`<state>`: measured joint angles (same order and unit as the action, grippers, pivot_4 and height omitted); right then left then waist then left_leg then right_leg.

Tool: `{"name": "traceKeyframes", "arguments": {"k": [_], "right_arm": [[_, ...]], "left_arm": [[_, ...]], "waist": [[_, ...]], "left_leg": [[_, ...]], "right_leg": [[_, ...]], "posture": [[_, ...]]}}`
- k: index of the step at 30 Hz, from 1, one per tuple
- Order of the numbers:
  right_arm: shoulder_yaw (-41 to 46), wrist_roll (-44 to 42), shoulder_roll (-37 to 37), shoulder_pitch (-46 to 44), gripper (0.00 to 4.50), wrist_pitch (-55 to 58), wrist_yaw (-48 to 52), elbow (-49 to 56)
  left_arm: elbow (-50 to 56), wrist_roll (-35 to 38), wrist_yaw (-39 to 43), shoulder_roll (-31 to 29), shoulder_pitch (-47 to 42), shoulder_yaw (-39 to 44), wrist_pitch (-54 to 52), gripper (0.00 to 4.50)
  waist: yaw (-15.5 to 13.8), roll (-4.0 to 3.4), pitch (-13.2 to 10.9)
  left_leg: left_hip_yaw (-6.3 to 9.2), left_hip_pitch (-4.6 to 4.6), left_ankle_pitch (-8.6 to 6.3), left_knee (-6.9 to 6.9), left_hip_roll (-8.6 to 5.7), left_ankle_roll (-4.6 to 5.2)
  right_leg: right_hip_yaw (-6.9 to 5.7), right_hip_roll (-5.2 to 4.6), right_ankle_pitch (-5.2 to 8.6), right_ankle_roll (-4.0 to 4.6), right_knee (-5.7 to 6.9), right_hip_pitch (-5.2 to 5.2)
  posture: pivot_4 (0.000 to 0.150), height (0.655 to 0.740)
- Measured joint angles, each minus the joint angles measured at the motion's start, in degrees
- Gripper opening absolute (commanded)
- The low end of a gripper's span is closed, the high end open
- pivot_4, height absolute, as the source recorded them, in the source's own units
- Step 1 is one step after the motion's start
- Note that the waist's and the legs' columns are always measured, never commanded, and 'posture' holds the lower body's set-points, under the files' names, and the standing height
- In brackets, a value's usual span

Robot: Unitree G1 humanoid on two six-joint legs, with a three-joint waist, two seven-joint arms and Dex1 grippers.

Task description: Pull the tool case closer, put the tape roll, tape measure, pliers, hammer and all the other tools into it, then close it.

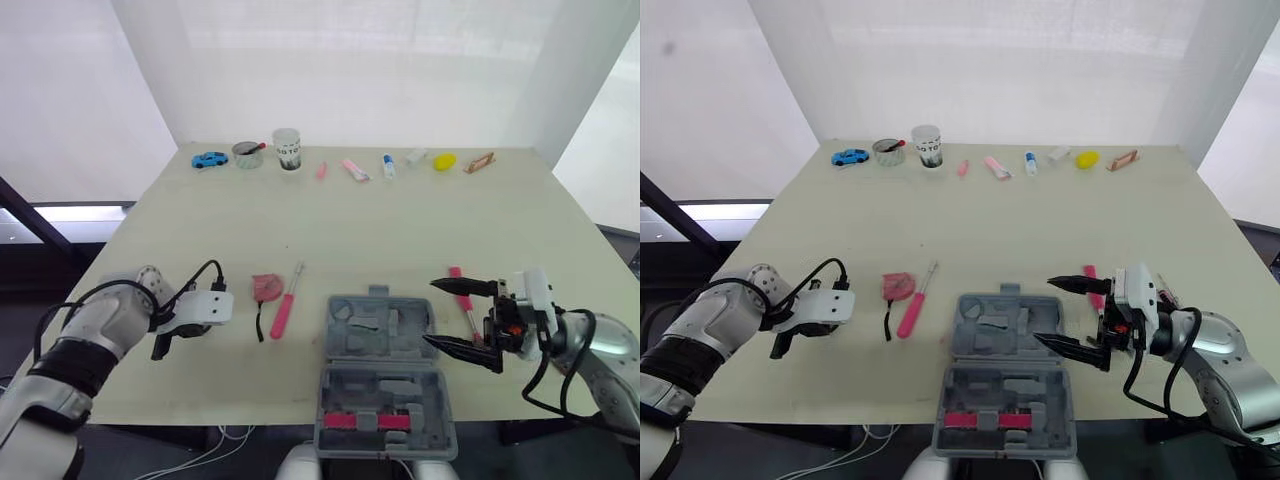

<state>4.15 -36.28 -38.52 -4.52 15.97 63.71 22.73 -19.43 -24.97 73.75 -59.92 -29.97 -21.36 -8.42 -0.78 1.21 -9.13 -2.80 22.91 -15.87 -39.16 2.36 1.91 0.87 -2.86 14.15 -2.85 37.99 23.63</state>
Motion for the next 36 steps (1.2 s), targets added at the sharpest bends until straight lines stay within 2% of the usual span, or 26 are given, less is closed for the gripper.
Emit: {"name": "traceKeyframes", "arguments": {"k": [10, 13, 16, 20, 23, 27, 36], "right_arm": [[-1.0, 0.2, -0.8, 0.1, 4.5, -0.7, 3.4, 0.0], [-1.0, 0.4, -0.9, 0.1, 4.5, -0.9, 3.4, -0.1], [-0.8, 0.4, -0.9, 0.2, 4.5, -1.1, 3.2, -0.2], [1.4, 0.3, -1.4, 1.9, 4.5, -1.2, 2.9, -0.8], [4.1, 0.2, -2.1, 3.2, 4.5, -1.3, 2.2, -1.1], [6.5, 0.3, -3.1, 5.9, 4.5, -1.5, 2.3, -1.6], [10.7, 0.4, -3.7, 9.6, 4.5, -2.6, 1.7, -1.8]], "left_arm": [[0.5, -0.3, 4.0, -0.1, -2.9, 0.0, -0.6, 0.11], [2.5, -0.2, 7.0, -1.3, -4.6, 0.0, -1.0, 0.11], [6.1, 1.5, 13.5, -2.9, -6.5, -0.1, -1.2, 0.11], [8.9, 2.7, 15.0, -2.7, -8.8, -1.9, -0.6, 0.11], [10.2, 3.3, 15.1, 0.7, -12.8, -4.0, 0.4, 0.11], [10.9, 7.6, 15.1, 8.7, -18.7, -8.4, 1.0, 0.11], [7.6, 14.1, 15.3, 22.1, -24.1, -15.0, -0.8, 0.11]], "waist": [[0.0, 0.01, 0.0], [0.0, 0.02, 0.0], [0.0, 0.02, 0.0], [-0.1, 0.03, 0.0], [-0.5, 0.06, 0.0], [-0.3, 0.08, 0.0], [0.3, 0.08, 0.0]], "left_leg": [[0.01, 0.0, 0.0, -0.02, 0.0, 0.0], [0.0, 0.02, 0.0, -0.02, 0.0, 0.0], [-0.01, 0.02, 0.0, -0.02, 0.0, 0.0], [0.03, 0.02, 0.0, -0.04, 0.0, 0.0], [0.08, 0.05, 0.0, -0.14, -0.06, 0.0], [0.06, 0.07, 0.0, -0.19, -0.12, 0.0], [0.12, 0.03, 0.01, -0.19, -0.08, 0.01]], "right_leg": [[-0.01, 0.0, 0.0, 0.0, 0.01, 0.0], [-0.01, 0.0, 0.0, 0.0, 0.0, 0.0], [0.01, 0.0, 0.0, 0.0, -0.01, 0.0], [-0.02, 0.01, 0.0, 0.0, 0.0, -0.02], [0.0, 0.01, -0.01, -0.02, 0.0, -0.1], [0.1, 0.0, -0.06, -0.11, -0.03, -0.11], [0.19, 0.16, -0.06, -0.1, -0.01, -0.09]], "posture": [[0.15, 0.74], [0.15, 0.74], [0.15, 0.74], [0.15, 0.74], [0.15, 0.74], [0.15, 0.74], [0.15, 0.74]]}}
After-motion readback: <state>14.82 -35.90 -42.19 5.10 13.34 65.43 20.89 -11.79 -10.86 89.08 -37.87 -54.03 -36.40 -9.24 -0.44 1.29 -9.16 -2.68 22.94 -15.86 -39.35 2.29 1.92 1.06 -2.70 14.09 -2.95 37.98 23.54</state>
